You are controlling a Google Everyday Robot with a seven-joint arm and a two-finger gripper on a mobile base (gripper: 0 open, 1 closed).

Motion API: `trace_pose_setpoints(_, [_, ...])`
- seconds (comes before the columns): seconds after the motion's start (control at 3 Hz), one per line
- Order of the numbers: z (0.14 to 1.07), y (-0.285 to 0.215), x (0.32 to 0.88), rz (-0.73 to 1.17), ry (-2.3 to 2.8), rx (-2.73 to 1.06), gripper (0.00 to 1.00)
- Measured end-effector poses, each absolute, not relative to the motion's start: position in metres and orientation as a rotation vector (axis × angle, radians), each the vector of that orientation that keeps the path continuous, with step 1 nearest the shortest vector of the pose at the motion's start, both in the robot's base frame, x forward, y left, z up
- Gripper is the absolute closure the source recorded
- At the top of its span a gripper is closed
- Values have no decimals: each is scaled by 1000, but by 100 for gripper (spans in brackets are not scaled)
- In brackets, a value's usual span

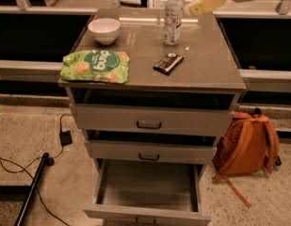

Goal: Place blue plastic bottle into bottom drawer

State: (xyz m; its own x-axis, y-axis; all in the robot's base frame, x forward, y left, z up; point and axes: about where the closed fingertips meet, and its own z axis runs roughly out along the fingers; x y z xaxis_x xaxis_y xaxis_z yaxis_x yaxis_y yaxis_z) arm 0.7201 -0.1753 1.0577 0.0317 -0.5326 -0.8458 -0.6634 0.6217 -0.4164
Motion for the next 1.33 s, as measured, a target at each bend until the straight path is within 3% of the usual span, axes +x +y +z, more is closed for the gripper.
trace_pose_setpoints(0.67, [1002,-155,821,259,1759,-664,0])
trace_pose_setpoints(1.33, [1002,-153,821,288,1773,-629,0])
